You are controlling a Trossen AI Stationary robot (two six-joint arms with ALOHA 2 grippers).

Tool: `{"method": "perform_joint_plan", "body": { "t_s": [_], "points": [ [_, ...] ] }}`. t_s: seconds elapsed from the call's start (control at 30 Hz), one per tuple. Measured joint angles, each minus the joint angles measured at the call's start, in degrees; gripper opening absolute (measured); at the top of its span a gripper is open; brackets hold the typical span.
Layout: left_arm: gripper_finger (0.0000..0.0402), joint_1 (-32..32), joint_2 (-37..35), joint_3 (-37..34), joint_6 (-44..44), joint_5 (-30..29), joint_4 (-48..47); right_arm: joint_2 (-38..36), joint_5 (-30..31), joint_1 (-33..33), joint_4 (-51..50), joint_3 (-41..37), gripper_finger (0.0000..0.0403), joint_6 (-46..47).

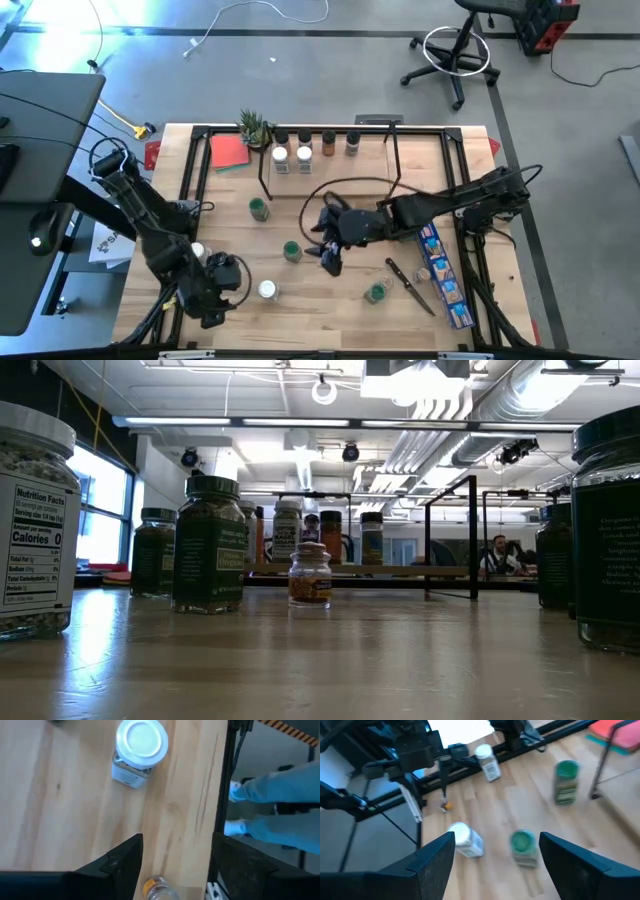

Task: Shelf spices
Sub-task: Put the white seasoning bottle on the shelf aligned with the black seasoning bottle

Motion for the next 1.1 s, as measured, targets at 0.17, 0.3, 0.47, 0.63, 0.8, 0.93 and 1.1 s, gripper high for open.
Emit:
{"method": "perform_joint_plan", "body": {
  "t_s": [0.17,0.3,0.47,0.63,0.8,0.93,1.1],
  "points": [
    [0.0191,-3.7,-4.9,-6.8,1.1,-3.5,9.7,7.3,0.5,2.2,13.1,0.0,0.0283,-0.5],
    [0.0167,-3.0,-8.0,-12.7,-0.3,-5.2,17.7,13.0,-0.5,3.1,26.6,0.0,0.0283,-1.1],
    [0.0148,-0.7,-8.7,-17.4,1.7,-7.3,24.4,17.7,0.8,3.2,29.6,0.0,0.0283,-0.1],
    [0.0138,3.1,-6.9,-21.5,2.4,-6.7,30.4,20.0,0.3,3.1,29.6,0.0,0.0283,-2.4],
    [0.0135,7.3,-4.2,-23.8,3.1,-6.1,35.3,20.1,2.8,3.7,27.9,0.0,0.0283,-4.5],
    [0.0135,10.1,-1.6,-23.7,5.5,-5.6,39.8,20.6,3.7,4.1,25.6,0.0,0.0283,-7.5],
    [0.0135,13.4,2.1,-23.6,7.4,-3.9,47.9,21.3,3.3,4.1,23.2,0.0,0.0283,-7.5]
  ]
}}
